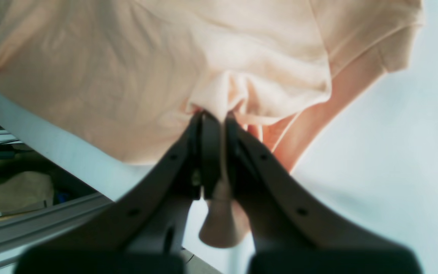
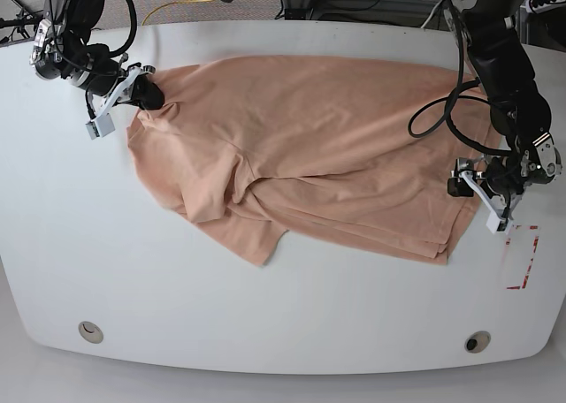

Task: Fold the T-shirt properly
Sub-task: 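Move the left gripper along the shirt side and regrasp it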

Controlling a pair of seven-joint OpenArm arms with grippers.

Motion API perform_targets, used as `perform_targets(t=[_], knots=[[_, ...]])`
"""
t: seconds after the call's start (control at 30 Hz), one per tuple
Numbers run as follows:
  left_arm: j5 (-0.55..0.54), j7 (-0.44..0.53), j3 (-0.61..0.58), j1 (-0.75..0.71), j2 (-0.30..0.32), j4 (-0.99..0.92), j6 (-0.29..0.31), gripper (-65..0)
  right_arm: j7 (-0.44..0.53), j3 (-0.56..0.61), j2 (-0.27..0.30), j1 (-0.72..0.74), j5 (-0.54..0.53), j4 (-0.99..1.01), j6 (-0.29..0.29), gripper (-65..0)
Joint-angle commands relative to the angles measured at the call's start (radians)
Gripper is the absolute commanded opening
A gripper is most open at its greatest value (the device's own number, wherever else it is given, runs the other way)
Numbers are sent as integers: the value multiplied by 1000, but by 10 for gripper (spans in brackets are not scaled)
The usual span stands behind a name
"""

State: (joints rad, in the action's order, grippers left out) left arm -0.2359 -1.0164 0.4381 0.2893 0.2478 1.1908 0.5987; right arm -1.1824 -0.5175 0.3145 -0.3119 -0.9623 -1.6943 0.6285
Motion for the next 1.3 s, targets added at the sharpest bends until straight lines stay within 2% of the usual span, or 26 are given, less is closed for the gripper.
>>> perform_targets(t=[0.0,0.23,0.77,0.87,0.97,1.0,1.1,1.13,1.27], knots=[[-20,15,0,11,28,14,-1,-235,16,-7,16,4,-19,-17,1,-648],[-16,15,-2,4,3,11,0,-235,16,-8,16,1,-19,-17,1,-650],[-23,15,-2,12,2,-96,4,-243,16,-8,16,6,-19,-17,1,-650],[-23,15,-2,11,2,-79,4,-308,16,-8,16,6,-19,-17,1,-650],[-23,15,-2,11,2,-59,4,-439,16,-8,16,7,-19,-17,1,-650],[-23,15,-2,8,2,-45,4,-504,16,-8,16,7,-19,-17,1,-650],[-23,15,-2,4,2,-7,5,-622,16,-8,16,7,-19,-17,1,-650],[-23,15,-2,3,2,7,5,-642,16,-8,16,7,-19,-17,1,-650],[-21,14,-2,-6,2,62,5,-650,16,-3,16,16,-19,-17,1,-650]])
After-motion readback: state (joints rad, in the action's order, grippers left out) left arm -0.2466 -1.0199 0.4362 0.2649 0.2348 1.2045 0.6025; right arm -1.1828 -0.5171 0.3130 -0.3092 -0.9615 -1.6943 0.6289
